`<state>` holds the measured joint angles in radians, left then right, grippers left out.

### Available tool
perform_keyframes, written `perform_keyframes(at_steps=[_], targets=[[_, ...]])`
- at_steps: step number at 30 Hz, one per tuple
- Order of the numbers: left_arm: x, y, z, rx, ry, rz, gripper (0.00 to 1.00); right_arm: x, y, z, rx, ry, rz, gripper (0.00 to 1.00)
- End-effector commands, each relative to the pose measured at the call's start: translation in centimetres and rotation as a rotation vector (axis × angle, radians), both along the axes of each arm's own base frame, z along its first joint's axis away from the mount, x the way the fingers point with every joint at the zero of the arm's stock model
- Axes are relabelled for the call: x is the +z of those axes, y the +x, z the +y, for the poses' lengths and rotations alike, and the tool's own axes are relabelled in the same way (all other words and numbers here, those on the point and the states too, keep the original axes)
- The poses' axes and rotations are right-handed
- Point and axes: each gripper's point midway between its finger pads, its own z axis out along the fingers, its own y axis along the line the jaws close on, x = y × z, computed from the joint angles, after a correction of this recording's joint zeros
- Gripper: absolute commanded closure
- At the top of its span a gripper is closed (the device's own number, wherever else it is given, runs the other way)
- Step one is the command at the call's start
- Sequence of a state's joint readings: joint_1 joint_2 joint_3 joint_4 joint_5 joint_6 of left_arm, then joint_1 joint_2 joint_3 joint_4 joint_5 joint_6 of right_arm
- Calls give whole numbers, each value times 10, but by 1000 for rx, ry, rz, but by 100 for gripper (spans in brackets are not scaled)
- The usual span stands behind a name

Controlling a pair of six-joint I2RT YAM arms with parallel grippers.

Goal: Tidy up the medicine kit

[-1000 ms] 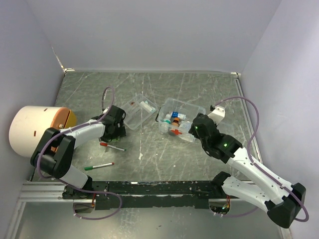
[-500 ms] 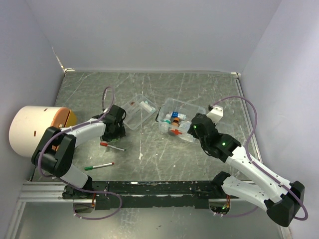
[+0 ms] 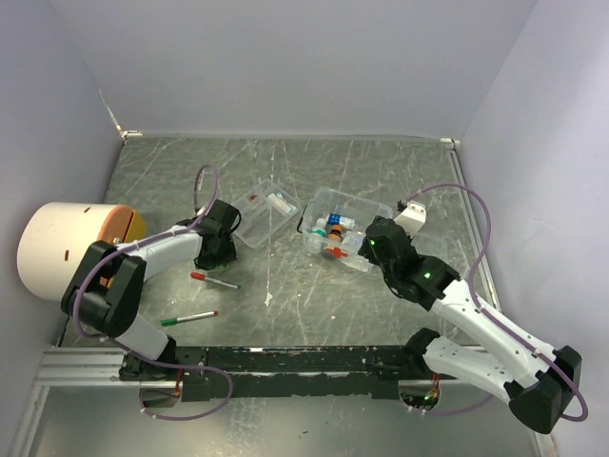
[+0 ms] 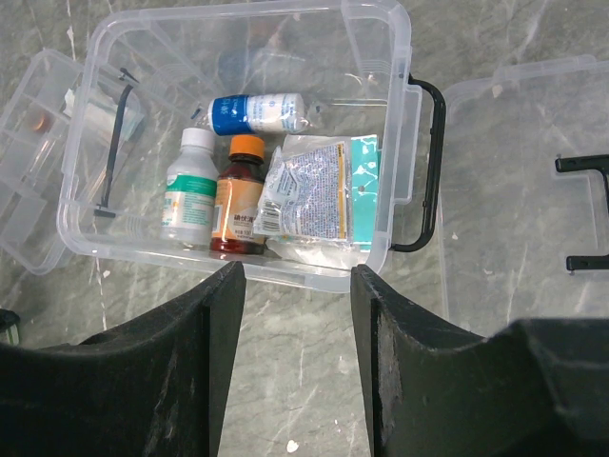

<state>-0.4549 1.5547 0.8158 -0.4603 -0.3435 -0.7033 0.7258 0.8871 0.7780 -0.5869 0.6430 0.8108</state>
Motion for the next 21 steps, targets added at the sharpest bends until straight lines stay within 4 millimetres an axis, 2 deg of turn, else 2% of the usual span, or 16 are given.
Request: perform_keyframes(at_steps=[1,6,9,12,16,19,21], targets=[[6,-6,3,18,-11,7,33,16,4,2,-7,32,-45,52],[24,-3,-2,26,-45,-29,34,20,4,1,-10,41,-58,52],[41,4,-11,18,-98,-70,32,21,4,0,-13,41,-65,52],[61,19,-30,3,-194,-132,30,22,4,-1,-15,44,-71,52],[85,45,-68,8,-385,-209,31,23,4,0,-13,49,-78,52],[100,64,-93,41,-523,-256,31,25,3,-1,-16,57,-81,52],[106,75,-103,77,-580,-281,31,27,2,-2,-19,66,-88,52]])
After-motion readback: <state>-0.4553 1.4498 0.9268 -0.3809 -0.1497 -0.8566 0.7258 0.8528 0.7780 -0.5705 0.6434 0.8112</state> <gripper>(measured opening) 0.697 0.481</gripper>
